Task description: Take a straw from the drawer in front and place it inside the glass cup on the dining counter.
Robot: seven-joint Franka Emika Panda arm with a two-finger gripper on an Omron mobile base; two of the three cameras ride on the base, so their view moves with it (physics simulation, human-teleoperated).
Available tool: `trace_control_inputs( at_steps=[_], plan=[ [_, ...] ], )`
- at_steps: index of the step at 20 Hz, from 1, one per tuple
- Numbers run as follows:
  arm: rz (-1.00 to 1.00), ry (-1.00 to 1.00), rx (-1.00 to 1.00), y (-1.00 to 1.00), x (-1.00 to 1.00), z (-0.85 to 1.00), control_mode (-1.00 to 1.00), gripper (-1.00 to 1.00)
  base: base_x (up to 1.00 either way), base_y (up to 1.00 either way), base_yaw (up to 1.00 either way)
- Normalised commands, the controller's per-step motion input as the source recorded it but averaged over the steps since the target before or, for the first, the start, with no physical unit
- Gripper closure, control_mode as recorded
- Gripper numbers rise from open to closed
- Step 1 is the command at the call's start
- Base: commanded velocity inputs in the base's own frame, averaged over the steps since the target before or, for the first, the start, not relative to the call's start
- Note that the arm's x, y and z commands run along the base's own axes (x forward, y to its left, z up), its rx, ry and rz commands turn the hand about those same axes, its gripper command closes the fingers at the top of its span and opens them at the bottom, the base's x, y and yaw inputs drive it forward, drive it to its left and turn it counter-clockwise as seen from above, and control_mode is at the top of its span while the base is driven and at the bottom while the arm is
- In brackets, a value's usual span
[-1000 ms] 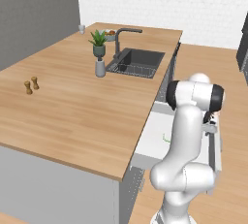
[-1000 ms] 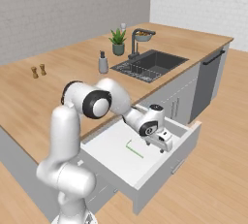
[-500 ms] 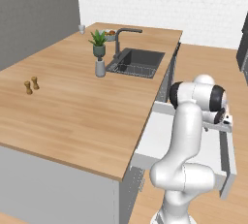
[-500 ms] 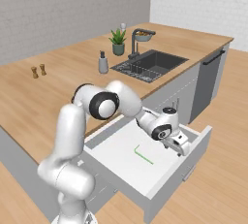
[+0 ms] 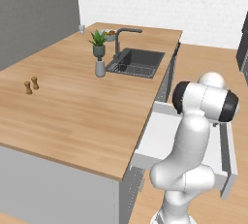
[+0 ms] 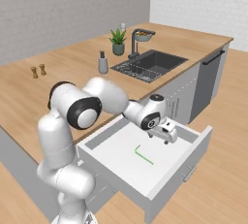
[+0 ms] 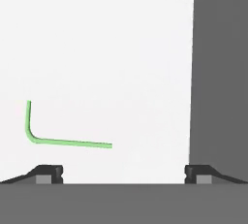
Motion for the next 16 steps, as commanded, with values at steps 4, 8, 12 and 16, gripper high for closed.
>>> trace_control_inputs(
  at_steps=[4, 8, 12, 16],
  plan=[
    [0.25, 0.03, 0.00, 0.95, 0.12, 0.00, -1.00, -1.00, 0.00, 0.00, 0.00],
    [0.20, 0.00, 0.00, 0.53, 0.03, -0.04, -1.00, -1.00, 0.00, 0.00, 0.00],
    [0.26, 0.00, 0.00, 0.39, 0.00, -0.19, -1.00, -1.00, 0.00, 0.00, 0.00],
    [0.24, 0.00, 0.00, 0.23, 0.01, -0.38, -1.00, -1.00, 0.00, 0.00, 0.00]
  ],
)
